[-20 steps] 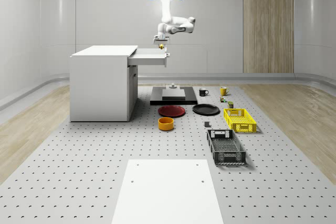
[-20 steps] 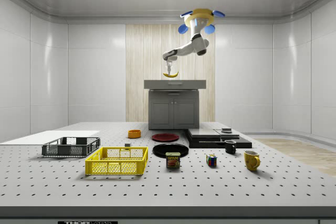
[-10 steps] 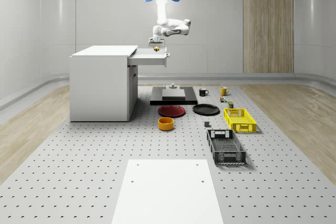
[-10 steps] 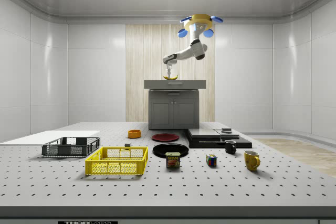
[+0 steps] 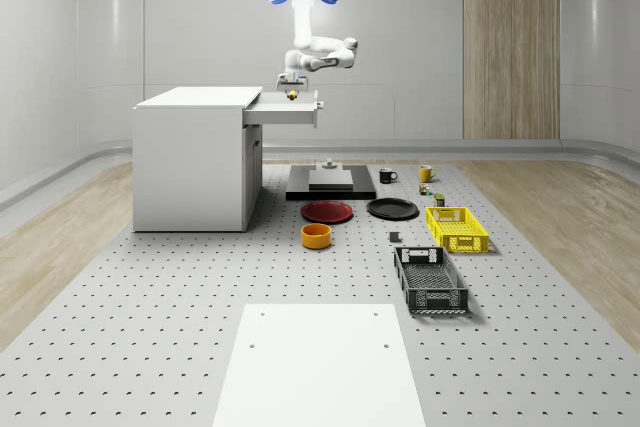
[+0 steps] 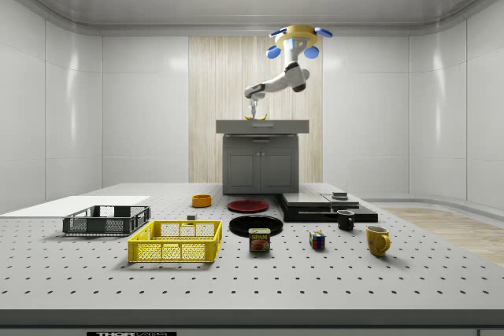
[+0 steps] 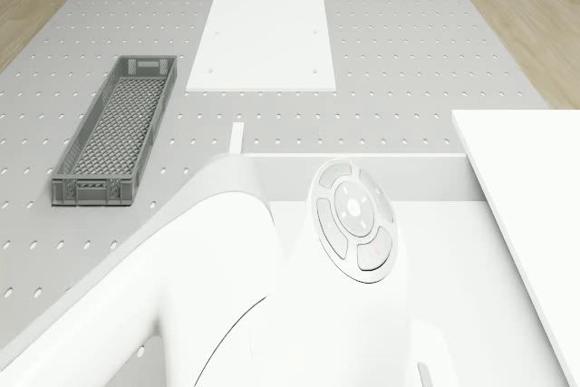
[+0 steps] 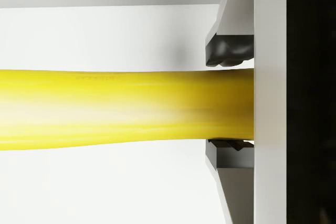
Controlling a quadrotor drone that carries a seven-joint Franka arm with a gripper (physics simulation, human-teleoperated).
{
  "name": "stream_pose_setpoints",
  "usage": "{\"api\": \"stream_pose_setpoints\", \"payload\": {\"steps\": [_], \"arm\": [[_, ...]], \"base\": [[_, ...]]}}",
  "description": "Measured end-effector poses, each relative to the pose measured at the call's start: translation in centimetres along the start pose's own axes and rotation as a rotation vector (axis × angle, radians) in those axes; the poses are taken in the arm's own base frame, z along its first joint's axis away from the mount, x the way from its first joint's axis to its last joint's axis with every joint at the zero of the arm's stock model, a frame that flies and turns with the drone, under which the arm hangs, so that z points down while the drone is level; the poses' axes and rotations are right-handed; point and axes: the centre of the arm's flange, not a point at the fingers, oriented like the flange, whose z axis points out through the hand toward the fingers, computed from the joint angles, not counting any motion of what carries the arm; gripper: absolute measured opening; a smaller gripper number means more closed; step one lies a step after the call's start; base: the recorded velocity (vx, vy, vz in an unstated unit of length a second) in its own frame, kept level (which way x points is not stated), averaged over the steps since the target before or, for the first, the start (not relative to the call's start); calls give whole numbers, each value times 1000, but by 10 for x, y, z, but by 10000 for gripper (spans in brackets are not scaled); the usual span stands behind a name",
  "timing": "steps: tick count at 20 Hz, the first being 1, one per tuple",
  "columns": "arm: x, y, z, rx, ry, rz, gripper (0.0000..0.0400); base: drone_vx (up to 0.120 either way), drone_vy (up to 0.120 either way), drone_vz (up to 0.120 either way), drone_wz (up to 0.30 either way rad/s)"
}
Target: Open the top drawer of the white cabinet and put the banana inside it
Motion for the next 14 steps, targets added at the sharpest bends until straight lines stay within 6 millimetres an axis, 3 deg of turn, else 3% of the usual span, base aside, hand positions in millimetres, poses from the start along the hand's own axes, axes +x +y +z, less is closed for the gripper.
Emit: {"api": "stream_pose_setpoints", "payload": {"steps": [14], "arm": [[0,0,51,0,0,0,189]], "base": [[0,0,0,0]]}}
